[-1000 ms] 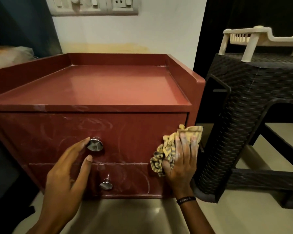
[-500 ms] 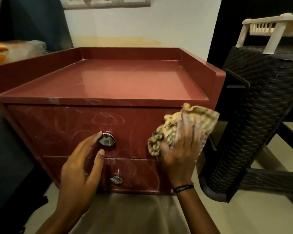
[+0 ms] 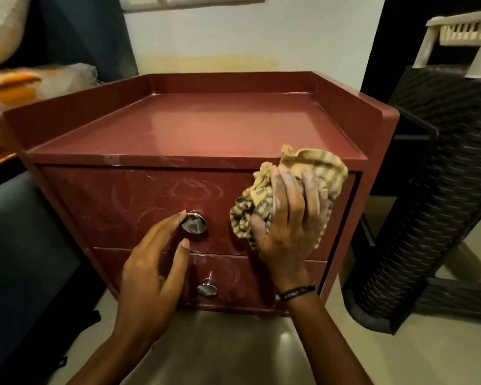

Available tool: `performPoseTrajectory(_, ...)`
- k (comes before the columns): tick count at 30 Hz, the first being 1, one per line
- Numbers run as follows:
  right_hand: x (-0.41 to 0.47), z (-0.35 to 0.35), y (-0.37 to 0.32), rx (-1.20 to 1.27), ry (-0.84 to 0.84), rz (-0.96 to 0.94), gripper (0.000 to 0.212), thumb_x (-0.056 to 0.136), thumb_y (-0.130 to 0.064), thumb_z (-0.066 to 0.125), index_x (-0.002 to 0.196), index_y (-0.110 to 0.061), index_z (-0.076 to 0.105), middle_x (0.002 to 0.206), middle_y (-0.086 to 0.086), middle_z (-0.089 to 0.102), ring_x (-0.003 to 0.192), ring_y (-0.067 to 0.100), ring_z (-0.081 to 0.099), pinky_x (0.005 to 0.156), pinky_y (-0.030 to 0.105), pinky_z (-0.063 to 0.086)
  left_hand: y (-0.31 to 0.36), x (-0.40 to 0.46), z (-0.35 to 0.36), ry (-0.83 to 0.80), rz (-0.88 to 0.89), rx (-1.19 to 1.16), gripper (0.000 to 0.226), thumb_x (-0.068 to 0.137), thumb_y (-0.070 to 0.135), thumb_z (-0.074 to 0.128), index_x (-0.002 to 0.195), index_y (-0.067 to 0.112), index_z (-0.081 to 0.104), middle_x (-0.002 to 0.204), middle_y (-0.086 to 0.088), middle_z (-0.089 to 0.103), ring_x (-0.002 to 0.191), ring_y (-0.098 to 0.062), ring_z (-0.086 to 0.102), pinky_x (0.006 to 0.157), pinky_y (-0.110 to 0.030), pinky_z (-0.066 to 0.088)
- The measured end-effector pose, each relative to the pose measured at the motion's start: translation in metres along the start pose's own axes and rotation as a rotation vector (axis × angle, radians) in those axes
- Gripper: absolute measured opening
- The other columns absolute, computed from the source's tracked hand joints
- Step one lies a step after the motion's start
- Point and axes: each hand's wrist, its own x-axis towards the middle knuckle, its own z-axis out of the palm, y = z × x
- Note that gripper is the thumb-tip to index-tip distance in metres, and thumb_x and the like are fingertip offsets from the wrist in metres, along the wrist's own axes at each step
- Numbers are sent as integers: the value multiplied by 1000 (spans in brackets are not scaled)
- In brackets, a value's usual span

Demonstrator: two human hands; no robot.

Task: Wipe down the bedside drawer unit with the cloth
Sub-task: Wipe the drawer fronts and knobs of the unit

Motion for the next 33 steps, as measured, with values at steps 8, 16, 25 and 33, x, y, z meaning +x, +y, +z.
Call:
performPoseTrajectory(8,-71,-2,13,-21,-182,-498,44,98,-42,35,133,-18,46,133,-1,45,133,22,28,117,36,16,0,0,-1,-15,4,15,45,90,43,42,131,27,54,130,24,52,123,9,46,101,-8,34)
performPoseTrajectory(16,28,3,-12,30,74,-73,43,96,-44,43,132,-22,46,125,2,38,126,21,31,113,38,23,-1,0,2,15,3,-11,43,91,37,44,129,21,57,128,17,56,122,7,49,101,-10,36)
performPoseTrajectory(25,-39,-2,6,60,-94,-519,56,78,-37,72,128,-17,55,126,1,49,122,19,46,112,35,29,1,-1,2,20,-16,-20,44,90,38,45,130,22,56,127,18,56,122,9,48,100,-6,35)
performPoseTrajectory(33,57,3,-22,198,49,-296,35,90,-30,60,123,-18,65,124,1,51,119,23,44,111,37,29,1,-1,5,28,-16,-37,45,91,36,45,130,17,57,130,11,58,123,4,49,101,-11,37)
